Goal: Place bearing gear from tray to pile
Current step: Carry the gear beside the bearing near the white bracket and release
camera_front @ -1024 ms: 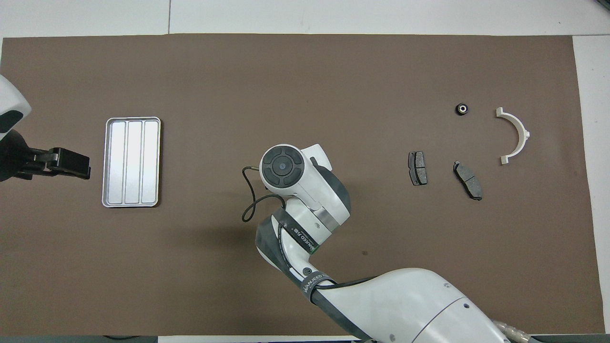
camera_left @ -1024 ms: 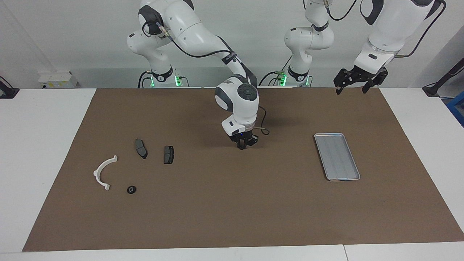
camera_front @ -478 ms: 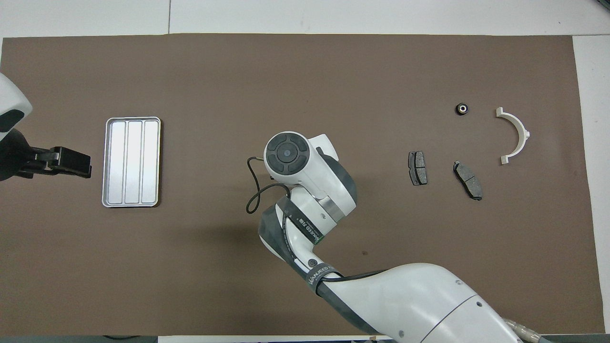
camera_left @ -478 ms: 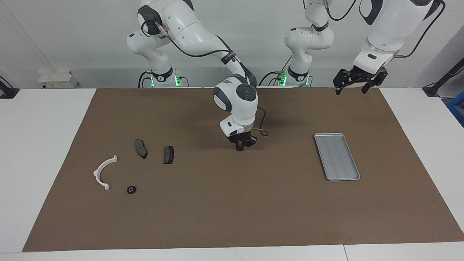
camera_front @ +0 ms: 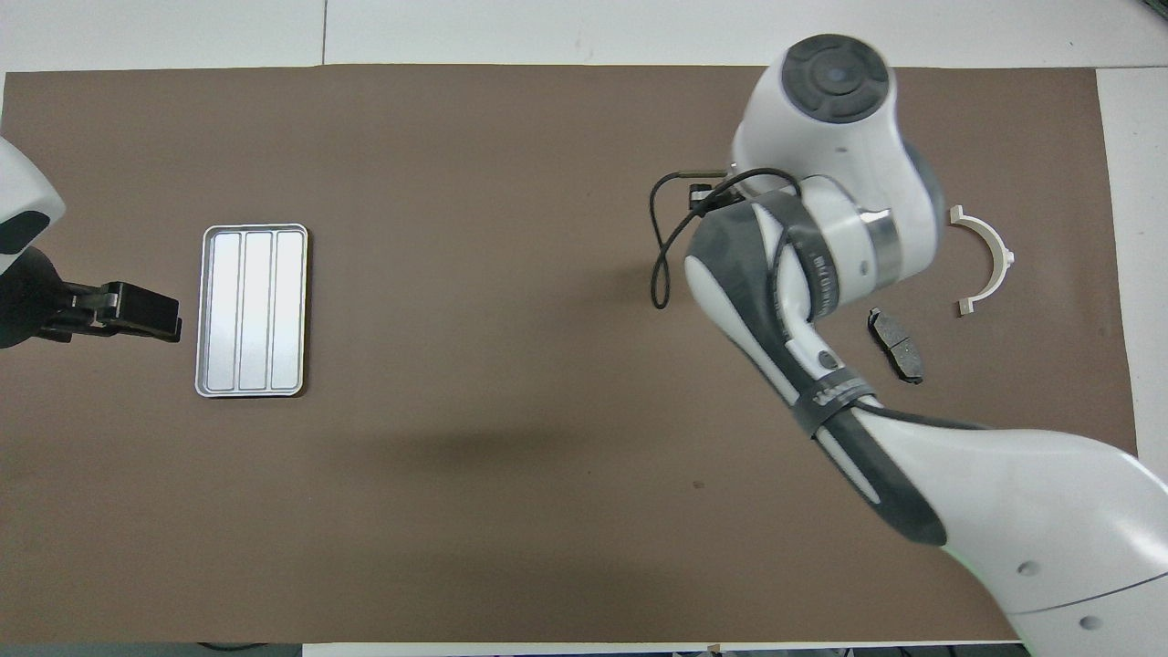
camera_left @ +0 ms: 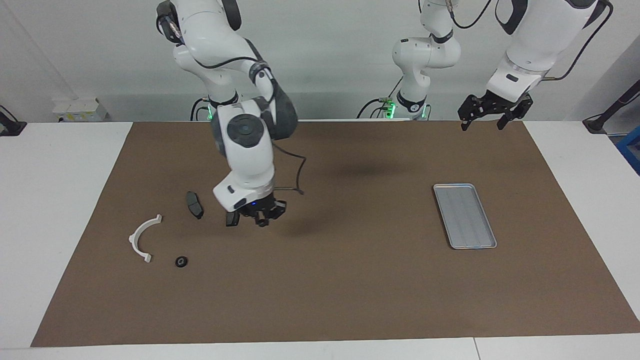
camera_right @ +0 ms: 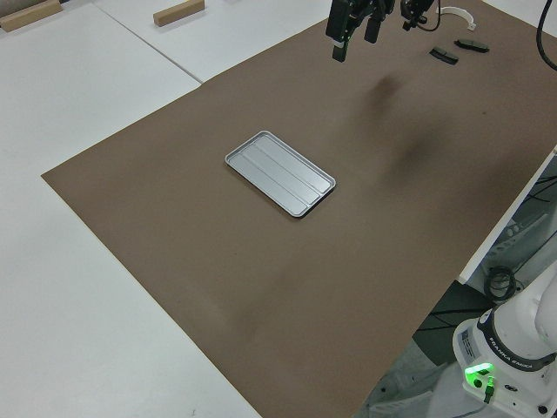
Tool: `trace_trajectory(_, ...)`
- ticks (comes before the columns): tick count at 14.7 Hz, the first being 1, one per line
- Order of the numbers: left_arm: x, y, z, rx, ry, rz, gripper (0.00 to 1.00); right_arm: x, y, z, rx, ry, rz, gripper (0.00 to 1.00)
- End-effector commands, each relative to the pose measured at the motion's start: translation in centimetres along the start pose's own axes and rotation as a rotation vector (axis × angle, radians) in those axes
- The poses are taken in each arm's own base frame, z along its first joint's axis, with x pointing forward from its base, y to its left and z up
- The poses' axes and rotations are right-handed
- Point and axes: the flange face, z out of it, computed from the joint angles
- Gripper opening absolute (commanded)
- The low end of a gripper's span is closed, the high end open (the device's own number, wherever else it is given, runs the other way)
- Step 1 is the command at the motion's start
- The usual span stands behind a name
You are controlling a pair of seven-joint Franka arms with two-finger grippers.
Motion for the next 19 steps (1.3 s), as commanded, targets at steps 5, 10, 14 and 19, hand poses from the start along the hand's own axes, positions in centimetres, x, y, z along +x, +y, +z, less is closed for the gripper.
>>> trace_trajectory(5, -0.5, 0.1, -0.1, -0.031, 0.017, 0.034, 1.0, 1.2, 12.2, 8.0, 0.012, 0.016, -0.086, 0.0)
trace_trajectory(10, -0.5, -0.3, -0.1, -0.032, 0.015, 0.028, 1.0, 1.8, 11.9, 12.2, 0.02, 0.011, -0.073, 0.0)
trace_trajectory(14, -0.4, 0.0, -0.2, -0.03, 0.02, 0.034, 1.0, 1.7, 11.8, 13.8, 0.029, 0.035, -0.069, 0.0)
trace_trajectory(19, -0.4, 0.1, -0.3, -0.03, 0.025, 0.039, 1.0, 1.5, 11.7, 14.1, 0.032, 0.034, -0.053, 0.34)
